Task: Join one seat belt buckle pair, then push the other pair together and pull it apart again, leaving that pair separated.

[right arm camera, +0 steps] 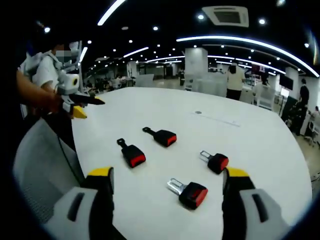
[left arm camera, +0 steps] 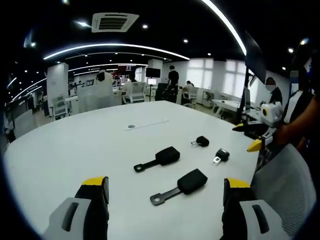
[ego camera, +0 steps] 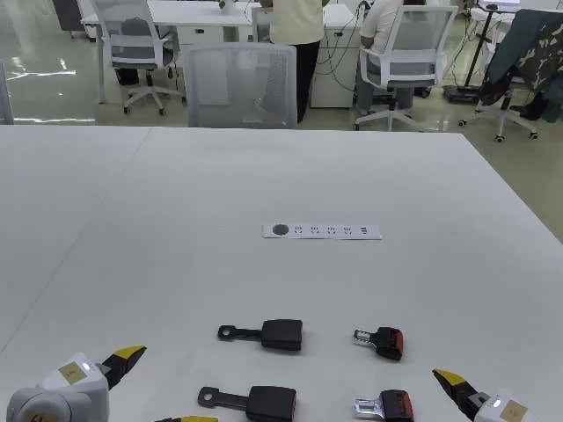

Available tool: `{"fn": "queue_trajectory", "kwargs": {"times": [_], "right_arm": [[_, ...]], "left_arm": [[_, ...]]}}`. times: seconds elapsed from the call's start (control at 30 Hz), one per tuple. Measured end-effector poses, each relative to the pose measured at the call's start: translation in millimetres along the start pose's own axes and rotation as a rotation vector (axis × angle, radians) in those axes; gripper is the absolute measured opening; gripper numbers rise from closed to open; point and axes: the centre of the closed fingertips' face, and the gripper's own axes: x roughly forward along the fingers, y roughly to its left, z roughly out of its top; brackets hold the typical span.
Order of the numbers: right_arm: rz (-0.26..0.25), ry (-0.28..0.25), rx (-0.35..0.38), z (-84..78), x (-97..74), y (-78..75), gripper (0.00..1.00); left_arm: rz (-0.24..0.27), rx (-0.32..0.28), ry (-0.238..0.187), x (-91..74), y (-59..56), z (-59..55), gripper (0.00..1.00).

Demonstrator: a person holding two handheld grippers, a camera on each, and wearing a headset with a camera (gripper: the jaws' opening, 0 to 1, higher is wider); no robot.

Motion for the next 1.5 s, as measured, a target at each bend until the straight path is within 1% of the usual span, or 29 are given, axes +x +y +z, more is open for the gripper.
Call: {"fn": "queue_trajectory", "kwargs": {"times": [0.43,0.9,1.23,1.5], "right_arm": [[-0.003,0.002,0.003,-0.7,0.4,-0.8,0.91],[-0.003,-0.001,0.004,-0.4,0.4,-1.6,0.91],[-0.006,-0.003,0.005,-0.1,-0.5,-2.1,0.91],[-0.001,-0.002,0.004,-0.1,-0.6,-0.9,0.91]], "left_arm": [[0.000,-0.003,0.000,-0.5,3.0,-3.5,0.97],[0.001,-0.006,-0.002,-1.3,2.4,-2.2,0.97],[0.003,-0.005,-0.003,-0.8,4.7,-2.8,0.97],[0.002,-0.004,-0.003,-1.0,1.1,-1.4,0.97]]}}
